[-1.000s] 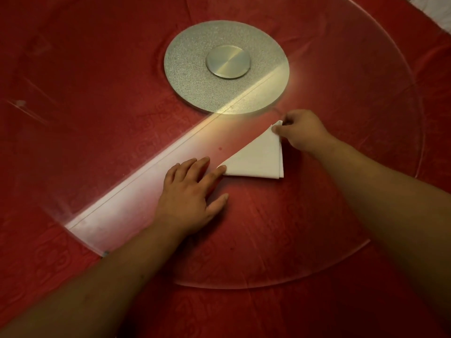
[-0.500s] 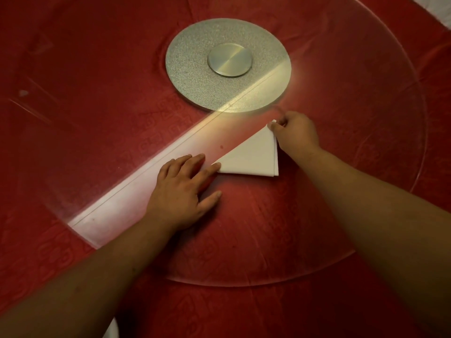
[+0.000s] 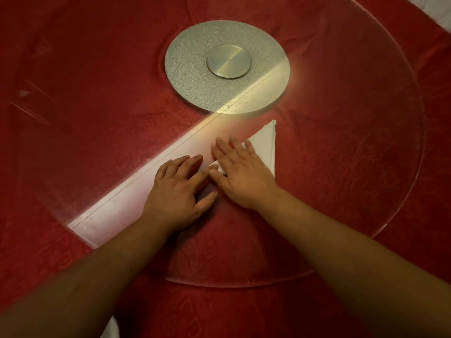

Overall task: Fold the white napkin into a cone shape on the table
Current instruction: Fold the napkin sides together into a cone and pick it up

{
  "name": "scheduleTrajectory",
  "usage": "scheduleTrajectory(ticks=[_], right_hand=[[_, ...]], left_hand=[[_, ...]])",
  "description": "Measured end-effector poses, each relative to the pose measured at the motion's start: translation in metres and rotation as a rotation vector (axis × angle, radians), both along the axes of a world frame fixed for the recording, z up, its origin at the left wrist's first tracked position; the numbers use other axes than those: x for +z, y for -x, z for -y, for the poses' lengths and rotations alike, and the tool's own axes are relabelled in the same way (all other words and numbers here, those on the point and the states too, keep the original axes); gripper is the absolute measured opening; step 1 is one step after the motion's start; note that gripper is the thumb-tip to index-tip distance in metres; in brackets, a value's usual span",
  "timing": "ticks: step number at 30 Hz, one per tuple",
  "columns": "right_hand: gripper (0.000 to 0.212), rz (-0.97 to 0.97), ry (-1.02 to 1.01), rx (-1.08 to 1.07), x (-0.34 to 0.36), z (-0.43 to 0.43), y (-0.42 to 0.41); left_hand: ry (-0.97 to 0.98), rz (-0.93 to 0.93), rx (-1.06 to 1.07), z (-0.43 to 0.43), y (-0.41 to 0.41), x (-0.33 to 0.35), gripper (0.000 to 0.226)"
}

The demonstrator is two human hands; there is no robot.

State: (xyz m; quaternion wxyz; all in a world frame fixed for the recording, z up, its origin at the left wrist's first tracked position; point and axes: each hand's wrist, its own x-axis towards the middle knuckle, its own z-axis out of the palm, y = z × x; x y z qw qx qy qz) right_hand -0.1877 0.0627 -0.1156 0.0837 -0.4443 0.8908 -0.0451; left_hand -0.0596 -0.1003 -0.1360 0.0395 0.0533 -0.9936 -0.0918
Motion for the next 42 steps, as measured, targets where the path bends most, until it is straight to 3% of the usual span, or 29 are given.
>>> scheduleTrajectory(ticks=[8,18,23,29,36,42], right_hand=[[0.071,-0.040,-0.116,-0.154,-0.005,-0.064,0.081],[0.070,-0.046,-0.090,-0.247,0.001,-0.064,0.086],[0.066,-0.261,-0.033,-0.469,0.011,-0.049,0.073],[0.047,0.087,0.186,-0.628,0.015,-0.018,0.067],[0.042,0.131,0.195,-0.555,0.015,-0.013,0.024],[0.036,0.205,0.144,-0.444,0.024,-0.020,-0.061]], left_hand=[[-0.032,0.031,0.013,-0.005,-0.001,0.005,0.065],[-0.023,0.003,0.018,-0.012,0.002,0.005,0.057],[-0.030,-0.097,-0.021,-0.019,0.004,0.011,0.047],[-0.064,-0.119,-0.036,-0.036,0.004,0.023,0.025],[-0.048,-0.119,-0.066,-0.054,-0.044,0.032,0.022],[-0.097,-0.104,-0.108,-0.070,-0.136,0.038,0.019]])
